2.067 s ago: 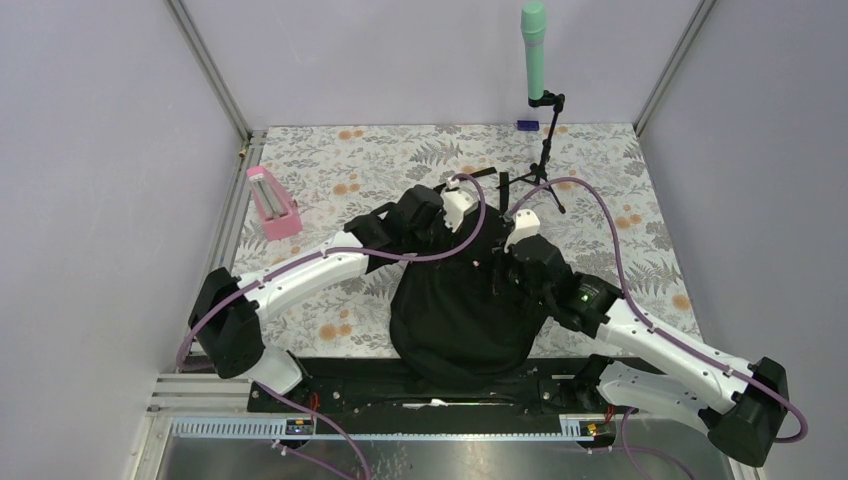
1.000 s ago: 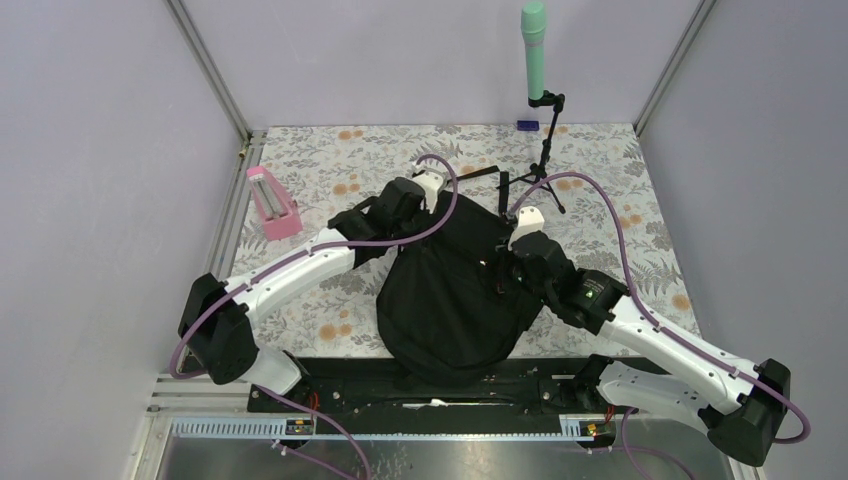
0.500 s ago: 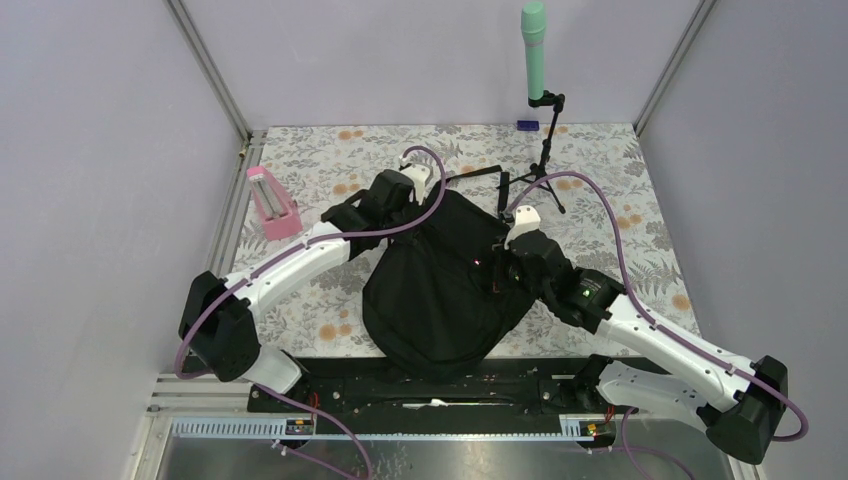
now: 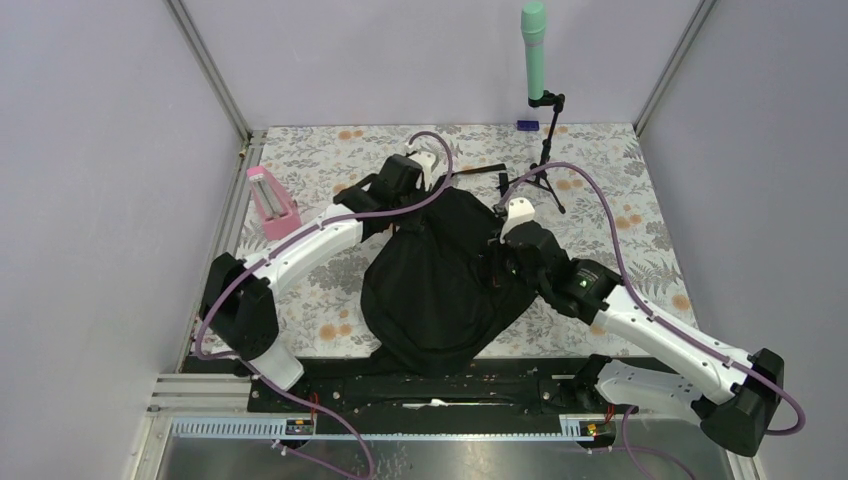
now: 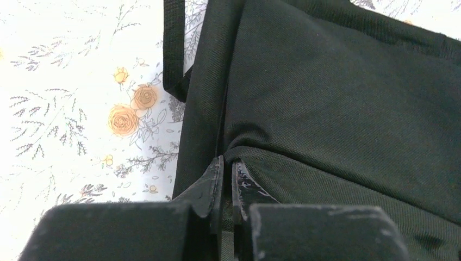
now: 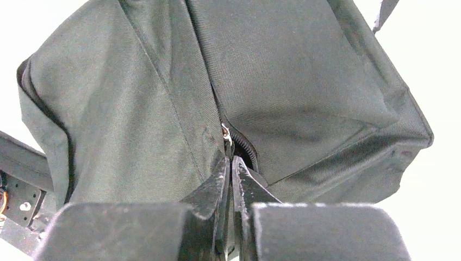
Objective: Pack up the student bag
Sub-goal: Zip the student bag at the center of the board.
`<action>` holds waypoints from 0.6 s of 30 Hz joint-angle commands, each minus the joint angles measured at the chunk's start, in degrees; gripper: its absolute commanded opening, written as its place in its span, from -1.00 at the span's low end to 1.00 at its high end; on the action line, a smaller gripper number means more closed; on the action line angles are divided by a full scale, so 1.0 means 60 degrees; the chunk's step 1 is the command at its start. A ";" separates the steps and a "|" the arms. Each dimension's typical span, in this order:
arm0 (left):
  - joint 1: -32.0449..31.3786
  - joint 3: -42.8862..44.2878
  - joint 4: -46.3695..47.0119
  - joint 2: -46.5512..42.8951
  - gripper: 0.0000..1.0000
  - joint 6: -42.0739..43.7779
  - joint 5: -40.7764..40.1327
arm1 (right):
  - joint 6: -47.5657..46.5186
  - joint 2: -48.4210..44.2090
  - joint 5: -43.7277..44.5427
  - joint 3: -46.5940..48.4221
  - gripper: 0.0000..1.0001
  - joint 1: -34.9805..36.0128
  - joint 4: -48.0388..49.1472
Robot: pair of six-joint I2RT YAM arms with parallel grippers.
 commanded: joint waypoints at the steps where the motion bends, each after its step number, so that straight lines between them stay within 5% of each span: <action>1: 0.1168 0.1276 0.0909 0.0687 -1.00 0.0180 -0.2406 | -0.0428 0.0102 0.0343 0.0717 -1.00 0.0004 -0.1619; 8: 0.1603 0.2464 0.1252 0.1885 -1.00 0.0178 -0.2437 | 0.0389 0.0691 -0.0473 0.0412 -1.00 -0.0005 -0.0553; 18: 0.1942 0.2856 0.2118 0.2571 -1.00 0.0325 -0.2480 | 0.0273 0.0380 -0.0226 0.0026 -1.00 -0.0002 -0.1201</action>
